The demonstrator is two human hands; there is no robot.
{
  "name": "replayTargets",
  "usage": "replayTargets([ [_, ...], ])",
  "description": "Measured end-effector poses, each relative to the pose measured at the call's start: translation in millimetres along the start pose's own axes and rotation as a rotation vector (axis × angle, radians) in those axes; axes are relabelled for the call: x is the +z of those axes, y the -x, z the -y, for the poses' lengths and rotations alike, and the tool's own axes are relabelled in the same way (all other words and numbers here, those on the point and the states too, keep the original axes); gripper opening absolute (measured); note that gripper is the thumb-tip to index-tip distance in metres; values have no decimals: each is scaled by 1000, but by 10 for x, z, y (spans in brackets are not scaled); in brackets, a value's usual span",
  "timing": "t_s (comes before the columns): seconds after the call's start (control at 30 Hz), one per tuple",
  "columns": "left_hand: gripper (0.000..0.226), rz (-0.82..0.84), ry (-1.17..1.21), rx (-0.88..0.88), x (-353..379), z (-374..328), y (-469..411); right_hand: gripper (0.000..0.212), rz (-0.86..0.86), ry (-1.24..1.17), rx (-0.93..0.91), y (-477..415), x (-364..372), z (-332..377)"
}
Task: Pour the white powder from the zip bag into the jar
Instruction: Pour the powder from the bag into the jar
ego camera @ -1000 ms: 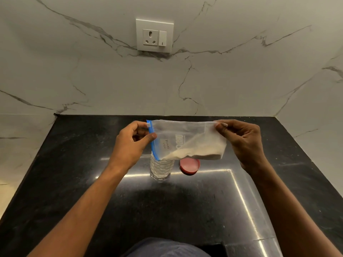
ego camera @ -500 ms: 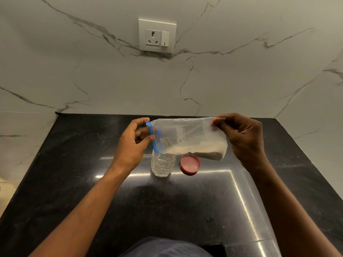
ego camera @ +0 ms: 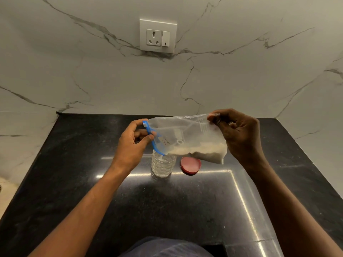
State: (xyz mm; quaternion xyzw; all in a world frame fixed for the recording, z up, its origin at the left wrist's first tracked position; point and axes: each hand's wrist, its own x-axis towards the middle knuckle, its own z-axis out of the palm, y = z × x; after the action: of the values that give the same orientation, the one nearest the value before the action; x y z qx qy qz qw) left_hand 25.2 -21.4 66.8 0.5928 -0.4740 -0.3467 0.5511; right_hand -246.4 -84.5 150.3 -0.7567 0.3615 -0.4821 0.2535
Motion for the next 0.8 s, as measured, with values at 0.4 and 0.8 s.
replayTargets([
  [0.4, 37, -4, -13, 4, -12, 20, 9, 10, 29, 31, -15, -54, 12, 7],
  [0.8, 34, -13, -5, -6, -19, 14, 49, 10, 65, 63, -8, -59, -36, -3],
])
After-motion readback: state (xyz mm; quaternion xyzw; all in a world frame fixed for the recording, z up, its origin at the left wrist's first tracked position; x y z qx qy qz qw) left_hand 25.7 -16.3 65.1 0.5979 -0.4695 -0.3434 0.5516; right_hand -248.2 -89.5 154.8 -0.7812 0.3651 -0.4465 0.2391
